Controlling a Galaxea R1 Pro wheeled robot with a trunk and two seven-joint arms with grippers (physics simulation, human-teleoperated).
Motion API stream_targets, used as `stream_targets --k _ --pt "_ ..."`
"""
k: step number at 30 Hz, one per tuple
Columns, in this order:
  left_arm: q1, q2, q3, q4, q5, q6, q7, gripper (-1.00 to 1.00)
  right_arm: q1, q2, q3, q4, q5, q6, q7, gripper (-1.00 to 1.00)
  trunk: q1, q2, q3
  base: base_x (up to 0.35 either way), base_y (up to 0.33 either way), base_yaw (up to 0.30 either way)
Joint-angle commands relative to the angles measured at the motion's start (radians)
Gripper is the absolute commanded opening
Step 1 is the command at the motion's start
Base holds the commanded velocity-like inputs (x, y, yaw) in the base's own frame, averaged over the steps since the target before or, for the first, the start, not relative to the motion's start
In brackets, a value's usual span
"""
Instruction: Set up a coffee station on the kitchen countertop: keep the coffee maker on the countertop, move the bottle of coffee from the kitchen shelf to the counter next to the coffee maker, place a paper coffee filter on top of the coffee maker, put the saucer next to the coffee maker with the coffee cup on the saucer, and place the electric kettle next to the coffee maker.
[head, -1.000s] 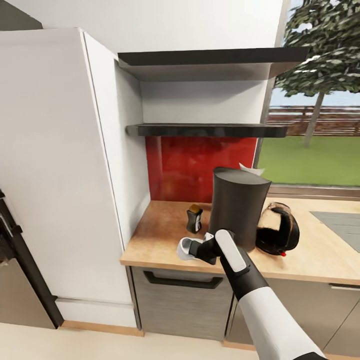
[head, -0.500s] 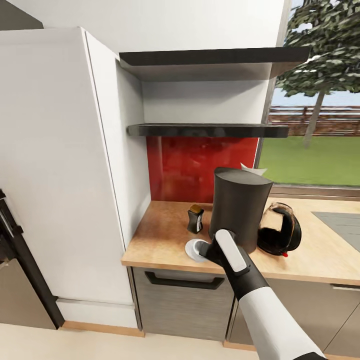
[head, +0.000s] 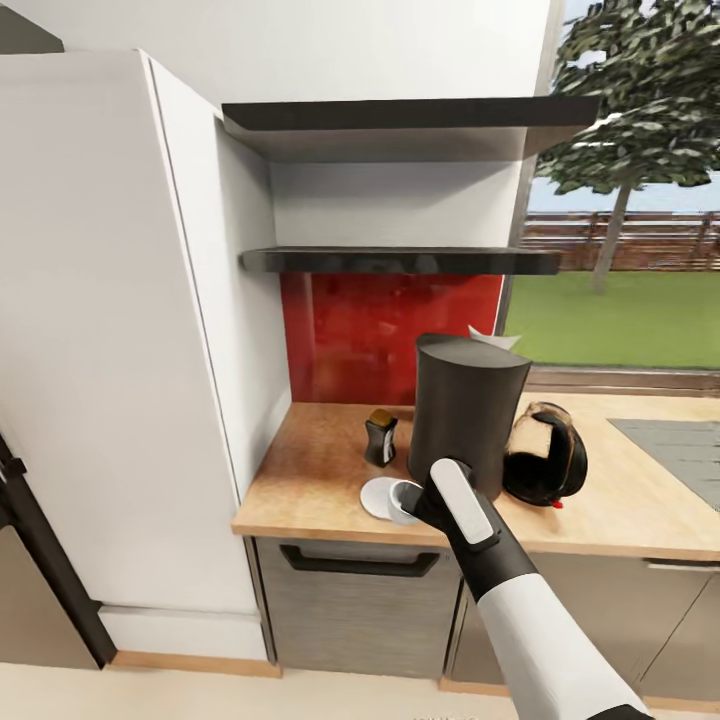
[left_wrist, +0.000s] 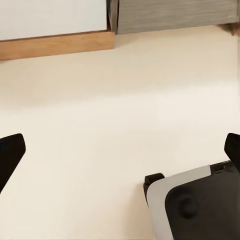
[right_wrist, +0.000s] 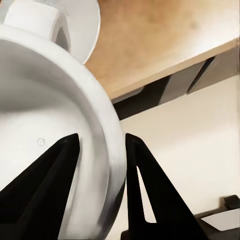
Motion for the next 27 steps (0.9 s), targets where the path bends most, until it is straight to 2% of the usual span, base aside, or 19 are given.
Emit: stream_targets --k 1,9,15,23,27 --pt "0.001 0.0 0.009 -0.002 -0.01 -0.003 -0.003 1.0 -0.001 0.0 0.001 0.0 -0.006 0.005 -0.008 -1.0 0.0 -0.001 0.0 0.0 0.0 -0.246" --pt "0.001 -0.002 0.01 -0.002 -0.01 -0.005 -0.004 1.0 -0.001 0.0 0.001 0.0 -0.006 0.005 -0.008 -1.0 0.0 -0.001 0.0 0.094 0.061 -0.226" --pt "0.001 -0.001 0.011 -0.002 -0.011 -0.005 -0.005 1.0 -0.001 0.0 0.001 0.001 -0.007 0.003 -0.006 -1.0 0.0 -0.001 0.0 0.209 0.188 -0.036" --pt "0.001 -0.002 0.021 -0.011 -0.002 0.0 0.009 1.0 -0.001 0.0 0.002 0.001 -0.006 0.003 -0.005 -1.0 0.0 -0.001 0.0 0.037 0.034 -0.003" --pt "0.001 -0.002 0.025 -0.01 0.0 0.001 0.06 1.0 -0.001 0.0 0.002 0.001 -0.006 0.003 -0.006 -1.0 0.0 -0.001 0.0 0.002 0.002 0.0"
